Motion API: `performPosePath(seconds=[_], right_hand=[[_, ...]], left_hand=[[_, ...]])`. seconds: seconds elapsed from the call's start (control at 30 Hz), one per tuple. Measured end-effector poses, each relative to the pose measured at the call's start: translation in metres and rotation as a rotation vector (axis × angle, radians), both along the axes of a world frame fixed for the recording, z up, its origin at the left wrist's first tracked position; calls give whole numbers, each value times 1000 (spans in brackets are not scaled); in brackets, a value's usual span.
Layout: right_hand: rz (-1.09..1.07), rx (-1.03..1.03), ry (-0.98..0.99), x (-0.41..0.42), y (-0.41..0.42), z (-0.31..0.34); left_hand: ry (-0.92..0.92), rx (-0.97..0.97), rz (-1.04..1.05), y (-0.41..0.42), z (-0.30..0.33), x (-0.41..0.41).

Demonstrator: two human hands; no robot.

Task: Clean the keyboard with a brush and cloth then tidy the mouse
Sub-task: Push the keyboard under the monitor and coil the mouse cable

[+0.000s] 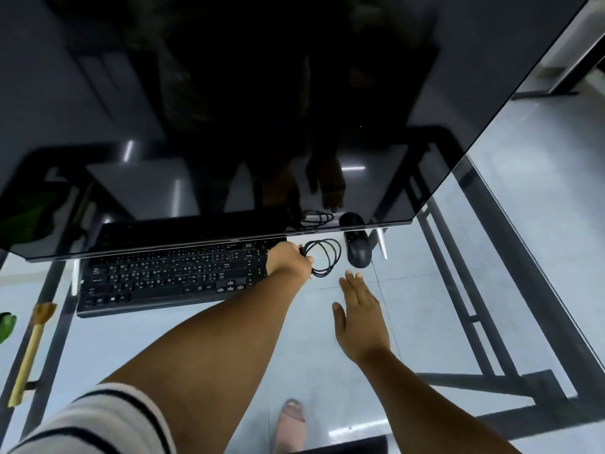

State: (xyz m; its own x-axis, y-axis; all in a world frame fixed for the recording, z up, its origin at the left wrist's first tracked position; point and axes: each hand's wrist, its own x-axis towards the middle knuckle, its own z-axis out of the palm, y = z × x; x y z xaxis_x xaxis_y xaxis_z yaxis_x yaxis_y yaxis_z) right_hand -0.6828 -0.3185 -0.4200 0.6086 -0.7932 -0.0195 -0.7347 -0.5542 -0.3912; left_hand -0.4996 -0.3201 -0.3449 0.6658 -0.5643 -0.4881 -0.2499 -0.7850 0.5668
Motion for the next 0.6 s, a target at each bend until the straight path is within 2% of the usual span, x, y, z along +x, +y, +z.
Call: performPosePath(seconds=[0.27,0.6], right_hand=[[-8,3,0,-2,-1,-1],[-18,-4,-3,-2,-2,-3]], left_hand=[[-116,70,-19,-10,-10,0],[-101,-35,35,-5,-13,-3]])
